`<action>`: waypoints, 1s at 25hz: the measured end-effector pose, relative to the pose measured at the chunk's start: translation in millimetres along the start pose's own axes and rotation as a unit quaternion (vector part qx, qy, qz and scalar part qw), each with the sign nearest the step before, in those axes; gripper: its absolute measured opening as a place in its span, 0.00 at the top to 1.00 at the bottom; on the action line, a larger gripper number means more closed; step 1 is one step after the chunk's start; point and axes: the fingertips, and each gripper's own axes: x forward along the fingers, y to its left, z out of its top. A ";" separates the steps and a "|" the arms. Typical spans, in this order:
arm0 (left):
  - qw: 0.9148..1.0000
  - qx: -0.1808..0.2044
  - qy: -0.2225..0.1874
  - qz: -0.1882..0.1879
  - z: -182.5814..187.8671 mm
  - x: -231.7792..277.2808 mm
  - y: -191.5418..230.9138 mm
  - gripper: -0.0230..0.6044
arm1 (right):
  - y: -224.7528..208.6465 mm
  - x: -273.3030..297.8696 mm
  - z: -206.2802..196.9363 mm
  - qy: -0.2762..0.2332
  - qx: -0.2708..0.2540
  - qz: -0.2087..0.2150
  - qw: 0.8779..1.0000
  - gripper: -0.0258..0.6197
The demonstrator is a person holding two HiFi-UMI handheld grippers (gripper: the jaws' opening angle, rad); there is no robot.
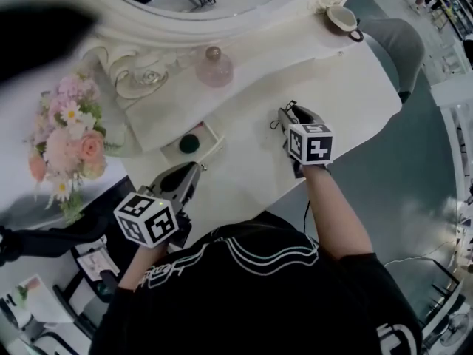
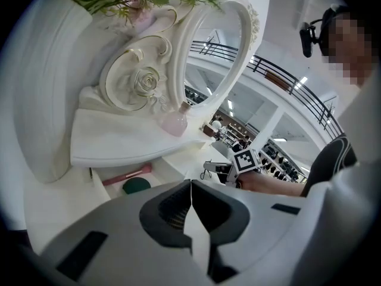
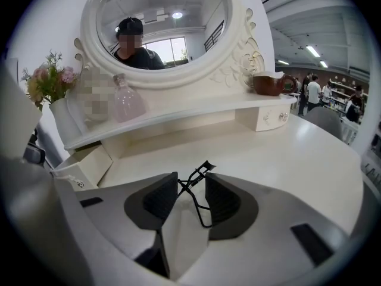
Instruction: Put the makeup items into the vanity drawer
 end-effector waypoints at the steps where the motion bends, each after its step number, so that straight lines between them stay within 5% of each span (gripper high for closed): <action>1: 1.000 0.000 -0.001 0.000 -0.4 -2.0 0.0 0.93 | 2.9 -2.3 1.9 -0.004 -0.002 0.001 1.000 0.71; 25: 0.998 -0.012 -0.061 0.021 -12.3 -75.3 12.2 0.93 | 140.0 -66.4 60.7 -0.090 -0.094 0.098 0.987 0.71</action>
